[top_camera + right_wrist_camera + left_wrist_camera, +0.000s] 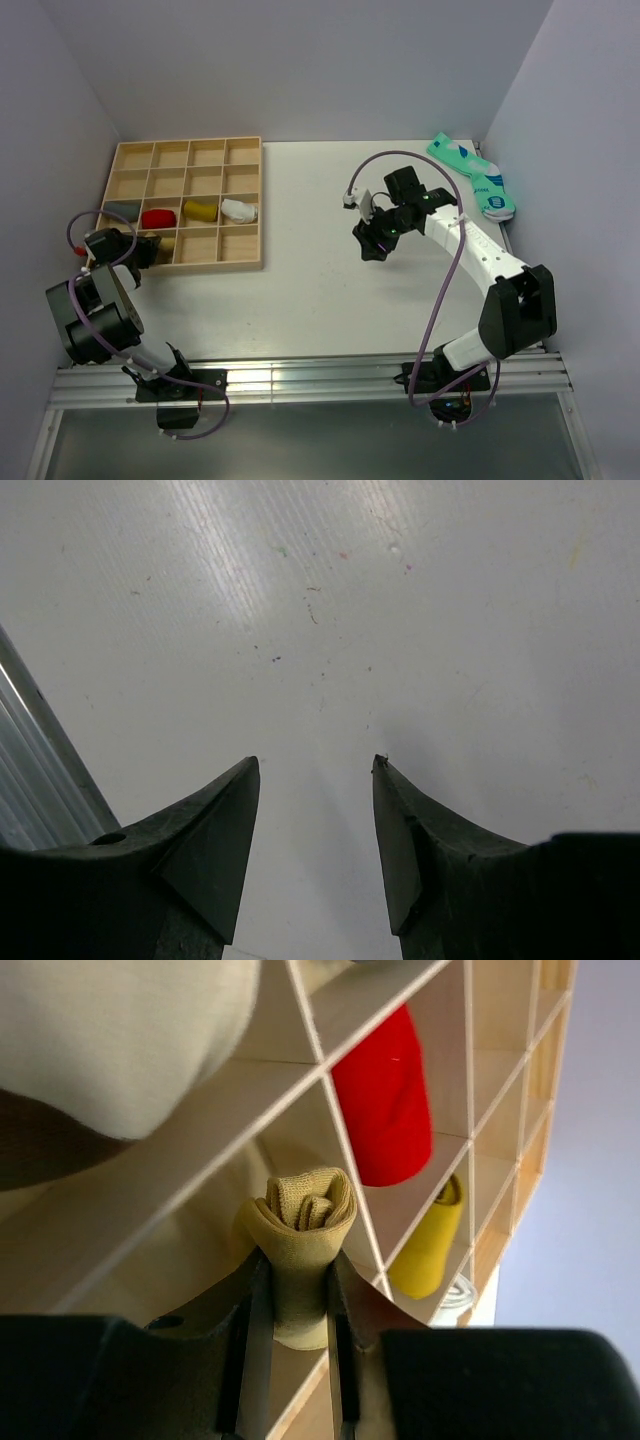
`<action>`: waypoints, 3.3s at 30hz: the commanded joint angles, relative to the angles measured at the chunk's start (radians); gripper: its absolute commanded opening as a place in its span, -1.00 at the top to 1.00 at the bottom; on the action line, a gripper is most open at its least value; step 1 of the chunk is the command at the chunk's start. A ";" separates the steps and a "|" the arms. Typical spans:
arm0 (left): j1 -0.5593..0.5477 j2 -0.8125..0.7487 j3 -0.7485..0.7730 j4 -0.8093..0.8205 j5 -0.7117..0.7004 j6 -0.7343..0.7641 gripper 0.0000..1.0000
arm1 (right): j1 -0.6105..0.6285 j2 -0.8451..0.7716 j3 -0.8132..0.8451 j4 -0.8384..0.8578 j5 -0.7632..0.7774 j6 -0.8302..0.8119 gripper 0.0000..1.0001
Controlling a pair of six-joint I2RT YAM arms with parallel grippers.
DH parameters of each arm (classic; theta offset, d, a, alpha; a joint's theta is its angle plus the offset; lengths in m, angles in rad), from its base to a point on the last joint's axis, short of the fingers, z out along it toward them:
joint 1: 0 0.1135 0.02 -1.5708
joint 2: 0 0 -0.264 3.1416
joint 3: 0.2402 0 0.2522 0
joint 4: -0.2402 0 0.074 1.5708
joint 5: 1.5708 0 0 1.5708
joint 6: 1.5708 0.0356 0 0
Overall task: Roll the socks
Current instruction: Place the sock in the storage box, then reset both arms
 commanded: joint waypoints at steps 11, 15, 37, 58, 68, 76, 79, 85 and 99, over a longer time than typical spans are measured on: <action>-0.011 0.119 0.134 -0.232 -0.136 0.101 0.99 | -0.014 0.000 0.006 0.027 -0.018 -0.023 -0.12; -0.019 0.142 0.168 -0.289 -0.185 0.099 0.97 | -0.015 0.006 0.008 0.023 -0.017 -0.024 -0.11; -0.057 0.058 0.292 -0.507 -0.274 0.050 -0.01 | -0.035 0.039 0.039 -0.007 -0.035 -0.034 -0.11; -0.085 -0.106 0.318 -0.656 -0.291 0.065 -0.25 | -0.043 0.052 0.071 -0.055 -0.051 -0.029 -0.11; -0.239 -0.339 0.369 -0.703 -0.291 0.139 -0.24 | -0.050 -0.019 0.039 0.002 -0.031 0.064 -0.12; -0.762 -0.404 0.493 -0.680 -0.381 0.235 -0.20 | -0.081 -0.197 -0.039 0.094 0.026 0.189 -0.17; -1.007 -0.349 0.554 -0.665 -0.495 0.263 -0.20 | -0.112 -0.257 -0.044 0.102 0.034 0.233 -0.18; -1.281 -0.310 0.542 -0.527 -0.552 0.275 -0.21 | -0.161 -0.345 -0.043 0.074 0.049 0.269 -0.26; -1.428 -0.209 0.581 -0.464 -0.544 0.341 -0.20 | -0.176 -0.463 -0.118 0.126 0.063 0.339 -0.46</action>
